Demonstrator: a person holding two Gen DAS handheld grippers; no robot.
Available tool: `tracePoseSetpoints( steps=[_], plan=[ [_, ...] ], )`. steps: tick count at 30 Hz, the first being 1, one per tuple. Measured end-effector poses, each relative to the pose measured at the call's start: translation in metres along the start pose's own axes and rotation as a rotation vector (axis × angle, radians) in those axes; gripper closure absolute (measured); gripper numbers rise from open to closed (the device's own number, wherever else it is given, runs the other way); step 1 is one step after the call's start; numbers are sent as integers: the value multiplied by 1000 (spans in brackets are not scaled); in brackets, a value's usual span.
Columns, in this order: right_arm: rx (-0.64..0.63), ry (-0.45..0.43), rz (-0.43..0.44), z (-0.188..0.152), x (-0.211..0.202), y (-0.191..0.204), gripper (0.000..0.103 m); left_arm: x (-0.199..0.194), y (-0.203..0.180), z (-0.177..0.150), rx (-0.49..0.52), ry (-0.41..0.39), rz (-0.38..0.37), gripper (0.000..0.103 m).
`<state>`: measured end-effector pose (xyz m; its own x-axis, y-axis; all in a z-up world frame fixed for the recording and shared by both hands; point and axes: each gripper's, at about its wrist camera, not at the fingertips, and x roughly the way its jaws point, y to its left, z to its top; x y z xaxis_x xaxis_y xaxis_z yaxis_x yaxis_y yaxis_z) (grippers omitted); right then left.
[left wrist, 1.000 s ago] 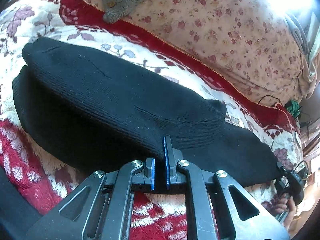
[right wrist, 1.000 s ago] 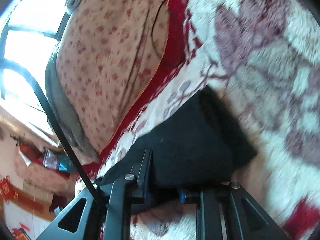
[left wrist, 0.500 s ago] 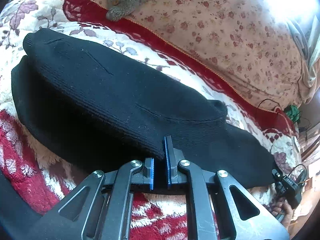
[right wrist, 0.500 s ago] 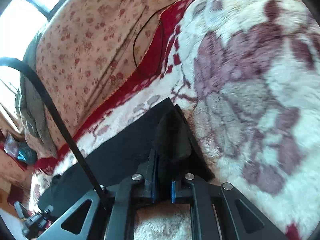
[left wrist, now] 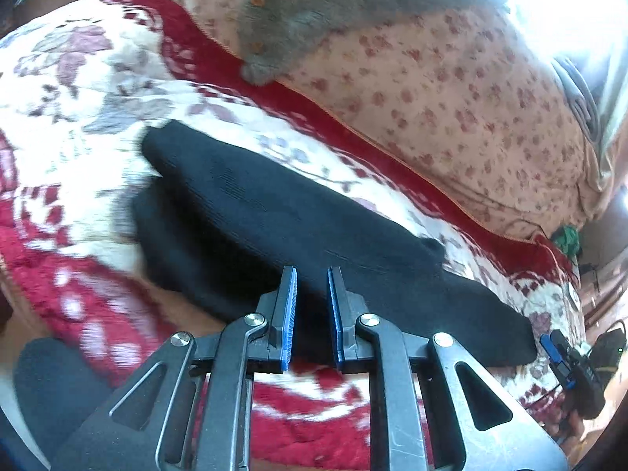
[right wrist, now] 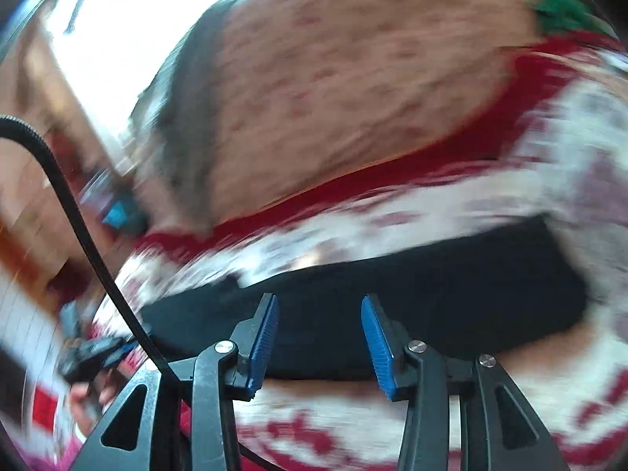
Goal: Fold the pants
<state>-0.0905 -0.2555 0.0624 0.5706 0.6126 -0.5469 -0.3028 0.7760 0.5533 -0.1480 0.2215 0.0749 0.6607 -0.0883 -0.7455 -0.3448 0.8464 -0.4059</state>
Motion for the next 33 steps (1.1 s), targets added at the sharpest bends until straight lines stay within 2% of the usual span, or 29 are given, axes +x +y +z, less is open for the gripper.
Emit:
tracePoseSetpoints(
  steps=[4, 7, 8, 13, 17, 23, 27, 30, 33],
  plan=[
    [-182, 107, 130, -14, 60, 73, 58, -11, 33, 4, -68, -2, 29, 87],
    [-328, 173, 190, -27, 102, 125, 56, -15, 51, 3, -99, -7, 30, 69],
    [-373, 191, 201, -31, 114, 140, 56, -16, 56, 4, -108, -10, 28, 67],
    [-519, 276, 288, -58, 166, 198, 54, -10, 65, 15, -117, -5, 23, 66],
    [-617, 307, 287, -74, 193, 226, 53, 2, 60, 23, -76, 20, 19, 66],
    [-778, 296, 170, -90, 224, 250, 54, 18, 54, 29, -22, 40, 39, 66],
    [-766, 286, 128, -84, 237, 246, 81, 30, 54, 38, -4, 50, 52, 66],
    [-721, 277, 136, -75, 238, 242, 91, 34, 55, 43, -2, 57, 45, 66],
    [-685, 261, 158, -66, 233, 240, 94, 39, 56, 54, -1, 46, 40, 66]
  ],
)
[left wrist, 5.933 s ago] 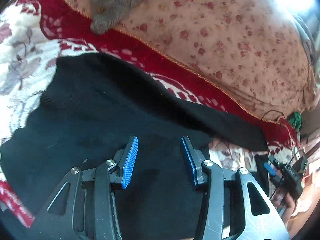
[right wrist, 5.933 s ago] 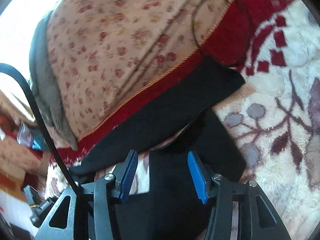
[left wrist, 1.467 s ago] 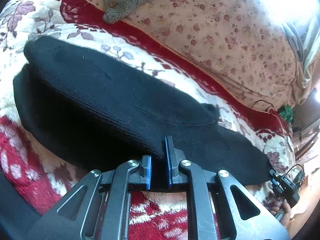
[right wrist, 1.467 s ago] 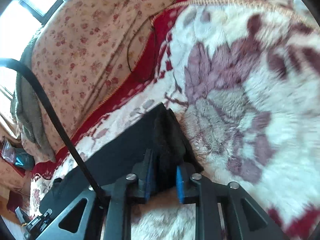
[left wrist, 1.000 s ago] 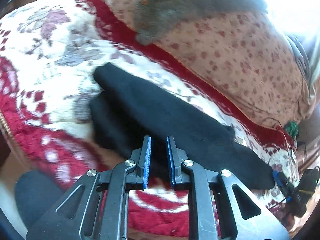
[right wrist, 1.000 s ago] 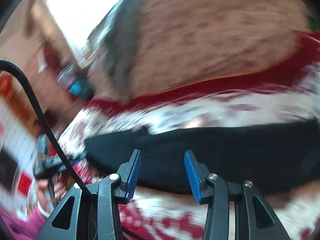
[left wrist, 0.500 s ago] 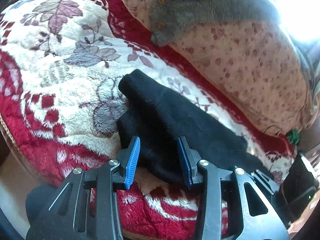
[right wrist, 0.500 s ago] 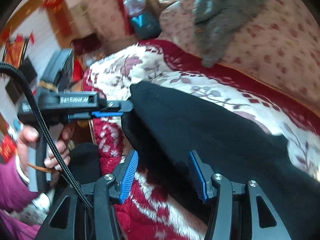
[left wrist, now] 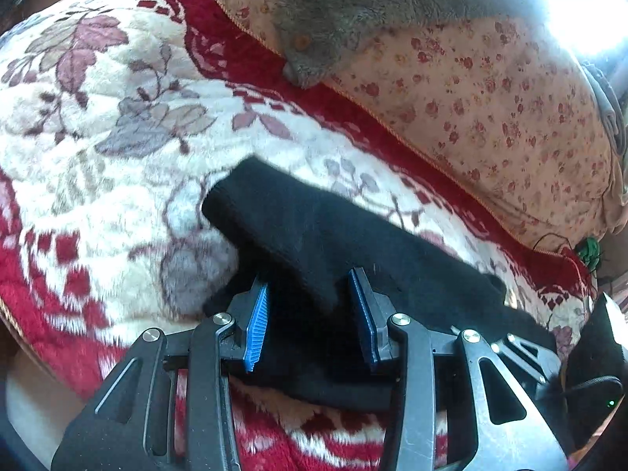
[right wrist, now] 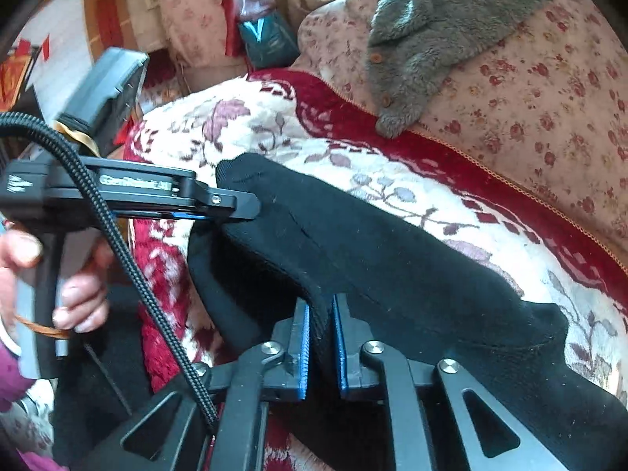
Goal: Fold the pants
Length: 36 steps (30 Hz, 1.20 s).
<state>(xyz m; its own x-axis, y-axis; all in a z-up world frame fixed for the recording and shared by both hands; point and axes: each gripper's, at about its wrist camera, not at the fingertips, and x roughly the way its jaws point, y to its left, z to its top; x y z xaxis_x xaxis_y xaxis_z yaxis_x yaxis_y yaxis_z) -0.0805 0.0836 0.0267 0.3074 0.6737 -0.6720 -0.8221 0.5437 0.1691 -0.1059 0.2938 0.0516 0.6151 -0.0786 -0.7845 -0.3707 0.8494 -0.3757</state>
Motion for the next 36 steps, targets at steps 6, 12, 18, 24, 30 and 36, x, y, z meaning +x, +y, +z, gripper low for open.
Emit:
tracePoseSetpoints(
  steps=[6, 12, 18, 24, 30, 36],
  plan=[
    [41, -35, 44, 8, -22, -2, 96, -15, 0, 15, -29, -80, -83, 88],
    [28, -36, 98, 3, -43, 10, 96, -41, 4, -11, -6, -89, -92, 89],
    [13, 92, 77, -15, -2, 16, 86, -22, 25, -33, -62, -13, -55, 88],
    [-155, 23, 65, -11, -21, 51, 39, -48, 43, -52, -102, -58, -11, 51],
    [-369, 29, -40, -12, 7, 96, 39, -44, 57, -70, -157, 20, -17, 50],
    [-379, 83, -62, -10, 46, 88, 51, -41, 55, -72, -139, 39, -18, 50]
  ],
)
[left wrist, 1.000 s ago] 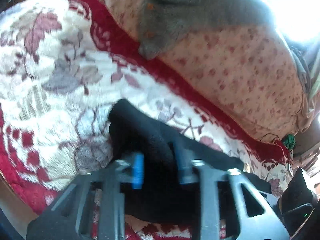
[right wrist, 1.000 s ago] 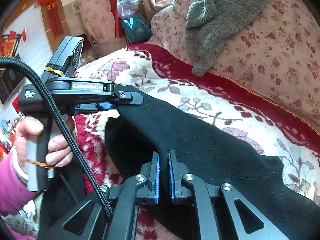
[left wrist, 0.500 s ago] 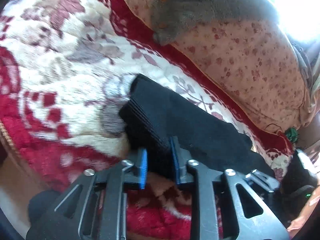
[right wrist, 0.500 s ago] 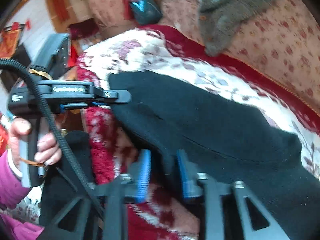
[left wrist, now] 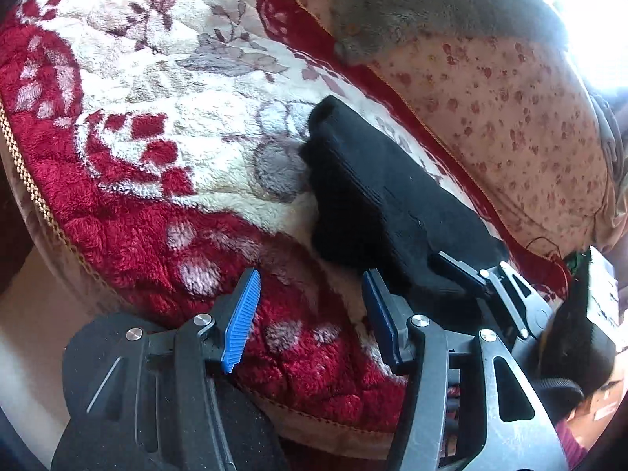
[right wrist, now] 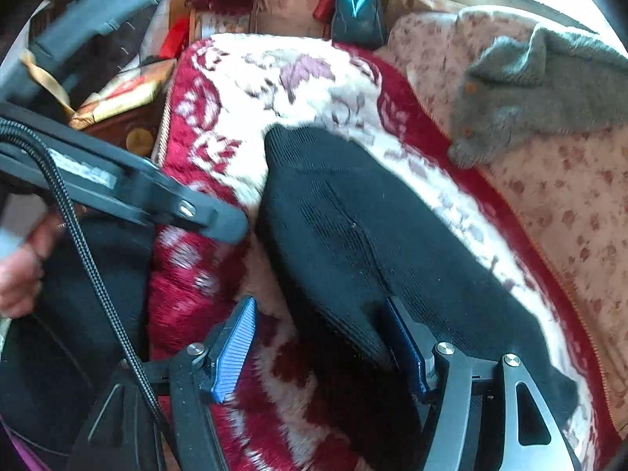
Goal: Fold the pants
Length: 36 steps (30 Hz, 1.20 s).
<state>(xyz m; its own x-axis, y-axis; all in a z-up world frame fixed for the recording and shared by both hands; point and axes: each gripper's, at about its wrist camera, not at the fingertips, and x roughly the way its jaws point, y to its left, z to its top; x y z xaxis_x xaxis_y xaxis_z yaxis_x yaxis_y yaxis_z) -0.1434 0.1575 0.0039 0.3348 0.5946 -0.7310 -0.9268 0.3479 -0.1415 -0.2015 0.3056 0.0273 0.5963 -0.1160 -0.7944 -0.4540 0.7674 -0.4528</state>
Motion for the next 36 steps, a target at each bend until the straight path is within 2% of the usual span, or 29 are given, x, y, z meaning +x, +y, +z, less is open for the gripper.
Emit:
tracePoseSetpoints(
  steps=[2, 3, 5, 6, 9, 12, 16, 19, 21, 23, 26, 28, 31, 34, 35, 36],
  plan=[
    [46, -12, 0, 1, 4, -10, 66, 1, 4, 2, -11, 1, -2, 50],
    [113, -19, 38, 4, 4, -23, 73, 1, 5, 3, -12, 1, -3, 50],
    [230, -28, 94, 6, 5, -44, 83, 1, 5, 4, -4, 4, -2, 50],
    [314, -42, 137, 5, 4, -59, 85, 2, 5, 4, 1, 7, -2, 50],
    [468, -64, 243, 3, 2, -86, 85, 6, -4, 5, 26, 15, 9, 50],
    [471, -63, 257, 8, -2, -87, 85, 13, -18, 7, 58, 24, 15, 50],
    [495, -78, 276, 12, -7, -91, 85, 19, -33, 10, 75, 46, -35, 50],
    [531, -95, 299, 8, -12, -99, 85, 24, -40, 19, 101, -6, 37, 50],
    [532, -100, 301, 9, -14, -100, 85, 32, -35, 32, 73, -14, 39, 50],
    [521, -94, 299, 10, -14, -98, 85, 32, -27, 46, 21, -16, -8, 50],
    [493, -91, 296, 11, -15, -89, 85, 21, -18, 56, -4, -52, -3, 50],
    [476, -79, 293, 10, -12, -82, 85, 15, -10, 55, -9, -54, 14, 50],
    [418, -43, 279, 5, -3, -67, 85, 11, 5, 41, -26, -15, 27, 50],
    [353, 8, 269, 1, 8, -53, 78, 3, 19, 29, -46, -13, 69, 50],
    [330, 7, 256, 1, 8, -50, 73, -3, 23, 28, -56, -28, 80, 50],
    [300, -3, 253, 2, 4, -46, 62, -7, 25, 29, -60, -42, 85, 50]
  ],
)
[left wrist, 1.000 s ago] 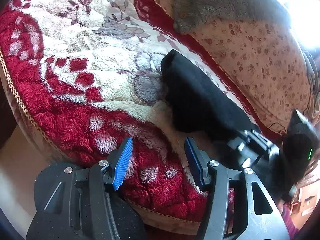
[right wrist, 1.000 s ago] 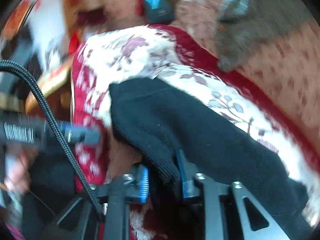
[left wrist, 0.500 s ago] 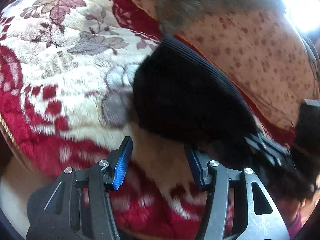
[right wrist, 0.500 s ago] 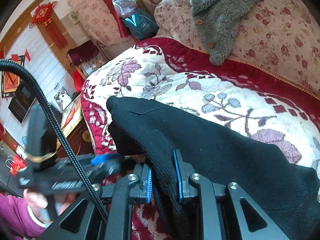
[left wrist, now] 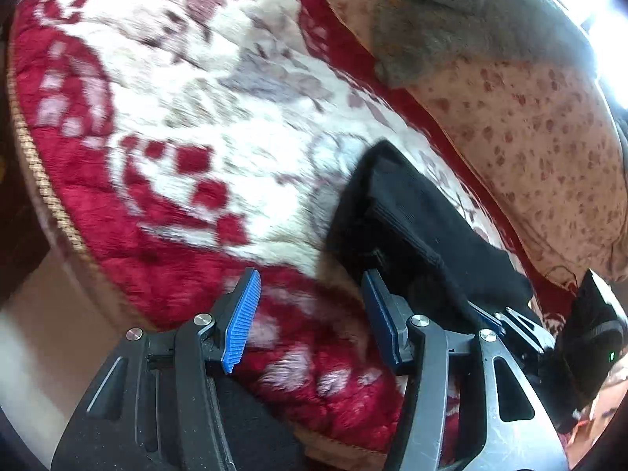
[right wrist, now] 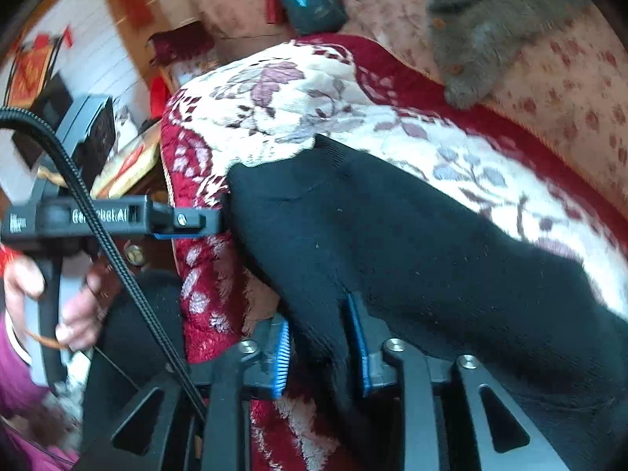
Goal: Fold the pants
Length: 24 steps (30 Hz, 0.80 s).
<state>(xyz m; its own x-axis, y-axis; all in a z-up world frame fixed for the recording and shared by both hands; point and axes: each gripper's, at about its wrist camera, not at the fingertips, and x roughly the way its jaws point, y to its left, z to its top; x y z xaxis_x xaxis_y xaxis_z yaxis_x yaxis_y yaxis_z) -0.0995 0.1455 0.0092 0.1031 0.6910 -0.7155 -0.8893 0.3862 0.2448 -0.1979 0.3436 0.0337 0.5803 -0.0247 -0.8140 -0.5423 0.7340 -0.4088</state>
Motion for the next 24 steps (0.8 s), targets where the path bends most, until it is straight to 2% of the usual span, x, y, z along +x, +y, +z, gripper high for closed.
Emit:
tracePoseSetpoints(
  steps=[2, 5, 8, 12, 13, 16, 18, 21, 24],
  plan=[
    [-19, 6, 28, 0, -5, 6, 51, -11, 0, 3, -4, -36, 5, 50],
    [-13, -45, 31, -3, -25, 10, 51, -25, -16, 5, 40, -84, -25, 50],
    [57, -93, 7, -10, -42, 0, 51, -21, -36, 5, 81, -86, -55, 50],
    [174, -70, 61, -29, -45, -19, 51, -6, -61, 0, 128, -67, -88, 50],
    [199, -54, 84, -35, -41, -23, 50, 2, -67, -1, 146, -55, -77, 50],
    [255, -78, 119, -42, -41, -31, 51, 25, -71, -5, 173, -16, 15, 50],
    [280, -93, 121, -38, -52, -34, 51, 36, -68, -8, 171, 3, 31, 50],
    [263, -144, 79, -39, -81, -38, 51, 32, -75, -10, 191, -18, 55, 50],
    [282, -188, 18, -49, -112, -49, 51, 22, -88, -13, 206, -42, 43, 50]
  ],
)
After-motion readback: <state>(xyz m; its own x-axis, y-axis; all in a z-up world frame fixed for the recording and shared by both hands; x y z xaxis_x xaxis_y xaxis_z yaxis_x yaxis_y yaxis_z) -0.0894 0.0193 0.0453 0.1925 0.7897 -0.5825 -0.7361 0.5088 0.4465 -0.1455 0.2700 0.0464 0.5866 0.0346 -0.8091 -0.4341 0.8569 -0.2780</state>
